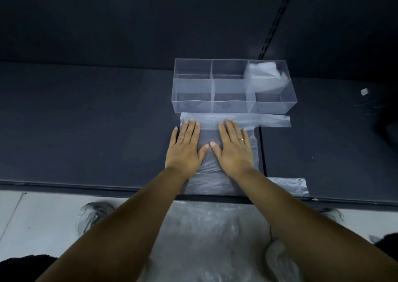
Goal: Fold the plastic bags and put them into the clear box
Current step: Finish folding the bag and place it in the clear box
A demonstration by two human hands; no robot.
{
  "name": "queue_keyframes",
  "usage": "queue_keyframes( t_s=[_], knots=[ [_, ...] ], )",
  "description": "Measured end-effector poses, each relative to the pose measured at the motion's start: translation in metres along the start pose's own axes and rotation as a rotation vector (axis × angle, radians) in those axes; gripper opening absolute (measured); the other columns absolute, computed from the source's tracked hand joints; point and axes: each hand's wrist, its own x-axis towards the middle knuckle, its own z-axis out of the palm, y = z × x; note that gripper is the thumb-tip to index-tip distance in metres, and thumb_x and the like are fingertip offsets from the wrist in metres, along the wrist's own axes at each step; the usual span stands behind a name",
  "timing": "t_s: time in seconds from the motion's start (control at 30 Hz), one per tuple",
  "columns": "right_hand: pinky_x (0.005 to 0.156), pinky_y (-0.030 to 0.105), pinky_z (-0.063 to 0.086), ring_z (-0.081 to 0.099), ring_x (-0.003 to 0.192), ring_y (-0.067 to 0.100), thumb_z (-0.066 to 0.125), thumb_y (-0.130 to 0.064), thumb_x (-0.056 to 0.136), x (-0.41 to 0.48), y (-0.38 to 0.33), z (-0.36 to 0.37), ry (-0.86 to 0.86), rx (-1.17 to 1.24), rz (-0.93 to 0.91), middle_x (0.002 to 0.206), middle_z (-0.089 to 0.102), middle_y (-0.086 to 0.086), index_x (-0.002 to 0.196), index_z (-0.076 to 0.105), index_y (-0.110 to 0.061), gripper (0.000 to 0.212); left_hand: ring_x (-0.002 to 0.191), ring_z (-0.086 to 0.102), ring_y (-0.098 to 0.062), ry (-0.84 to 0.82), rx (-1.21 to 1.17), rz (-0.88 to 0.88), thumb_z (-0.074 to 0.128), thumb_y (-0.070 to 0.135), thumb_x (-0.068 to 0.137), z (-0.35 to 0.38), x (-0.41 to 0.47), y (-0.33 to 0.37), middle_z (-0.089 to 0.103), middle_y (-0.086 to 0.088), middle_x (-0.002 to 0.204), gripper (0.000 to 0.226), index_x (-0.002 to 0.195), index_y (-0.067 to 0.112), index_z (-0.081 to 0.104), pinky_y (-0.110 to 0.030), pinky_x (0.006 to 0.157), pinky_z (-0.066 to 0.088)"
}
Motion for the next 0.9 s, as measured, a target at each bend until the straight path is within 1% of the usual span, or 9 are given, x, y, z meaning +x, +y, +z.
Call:
queue_keyframes(
  t_s=[0.17,0.3,0.43,0.5,0.57,0.63,0.7,0.77,0.9],
  knots=[
    [0.118,0.04,-0.012,-0.008,0.148,0.02,0.01,-0.057,0.096,-0.003,0.066,-0.01,0.073,-0.055,0.228,0.162,-0.002,0.005,0.154,0.0,-0.018,0.07,0.145,-0.019,-0.013,-0.005,0.045,0.019,-0.004,0.061,0.089,0.003,-0.001,-0.008,-0.017,0.0,0.159,0.07,0.145,0.023,-0.021,-0.036,0.116,-0.017],
    [0.119,0.047,0.0,0.001,0.148,0.028,0.023,-0.049,0.1,-0.019,0.094,-0.024,0.133,-0.061,0.35,0.161,0.002,0.013,0.153,0.01,-0.009,0.068,0.145,-0.021,-0.015,-0.04,0.061,0.001,-0.008,0.064,0.085,0.0,-0.009,-0.017,-0.018,-0.001,0.159,0.075,0.146,0.021,-0.021,-0.039,0.116,-0.017],
    [0.119,0.049,0.011,0.015,0.146,0.032,0.045,-0.043,0.097,-0.058,0.057,-0.027,0.298,0.057,0.018,0.157,0.021,0.017,0.148,0.03,-0.005,0.066,0.148,-0.005,-0.022,0.075,0.037,0.071,0.007,0.066,0.091,-0.011,-0.038,-0.024,-0.002,-0.009,0.161,0.081,0.152,0.012,0.003,-0.044,0.119,-0.006],
    [0.119,0.045,0.013,0.02,0.145,0.027,0.045,-0.054,0.092,-0.089,0.02,-0.015,0.224,0.138,-0.227,0.156,0.025,0.013,0.147,0.034,-0.009,0.072,0.146,0.014,-0.027,0.195,-0.008,0.256,0.025,0.062,0.094,-0.01,-0.062,-0.022,0.018,-0.013,0.158,0.079,0.149,0.005,0.025,-0.047,0.118,0.008],
    [0.117,0.044,0.016,0.026,0.143,0.025,0.045,-0.064,0.087,-0.117,-0.007,0.002,0.102,0.096,-0.396,0.155,0.029,0.011,0.147,0.036,-0.01,0.081,0.144,0.022,-0.027,0.171,0.027,0.453,0.036,0.066,0.091,-0.002,-0.091,-0.024,0.027,-0.013,0.155,0.084,0.146,0.002,0.034,-0.045,0.117,0.014],
    [0.113,0.043,0.021,0.038,0.138,0.025,0.066,-0.058,0.076,-0.132,-0.018,0.013,0.048,0.004,-0.441,0.15,0.039,0.01,0.142,0.045,-0.009,0.085,0.141,0.031,-0.025,0.07,0.12,0.533,0.056,0.06,0.084,0.003,-0.115,-0.03,0.032,-0.011,0.153,0.084,0.144,0.005,0.039,-0.044,0.116,0.02],
    [0.105,0.04,0.036,0.056,0.122,0.027,0.085,-0.038,0.061,-0.134,-0.017,0.013,0.089,-0.031,-0.372,0.137,0.055,0.008,0.128,0.06,-0.011,0.076,0.134,0.043,-0.022,0.068,0.178,0.505,0.07,0.03,0.076,0.001,-0.13,-0.036,0.042,-0.008,0.148,0.071,0.14,0.008,0.047,-0.044,0.112,0.033],
    [0.09,0.036,0.046,0.064,0.101,0.025,0.089,-0.027,0.056,-0.132,-0.01,0.008,0.209,-0.007,-0.303,0.119,0.065,0.004,0.112,0.069,-0.014,0.06,0.124,0.054,-0.021,0.168,0.145,0.511,0.052,0.006,0.075,-0.005,-0.135,-0.044,0.054,-0.006,0.138,0.056,0.131,0.01,0.057,-0.045,0.103,0.042],
    [0.075,0.034,0.047,0.064,0.079,0.024,0.089,-0.017,0.061,-0.135,0.013,0.001,0.326,0.058,-0.396,0.092,0.068,0.002,0.086,0.072,-0.014,0.03,0.103,0.068,-0.02,0.309,0.043,0.539,0.04,0.003,0.073,-0.018,-0.137,-0.051,0.07,-0.005,0.114,0.048,0.107,0.01,0.074,-0.037,0.084,0.057]
  ],
)
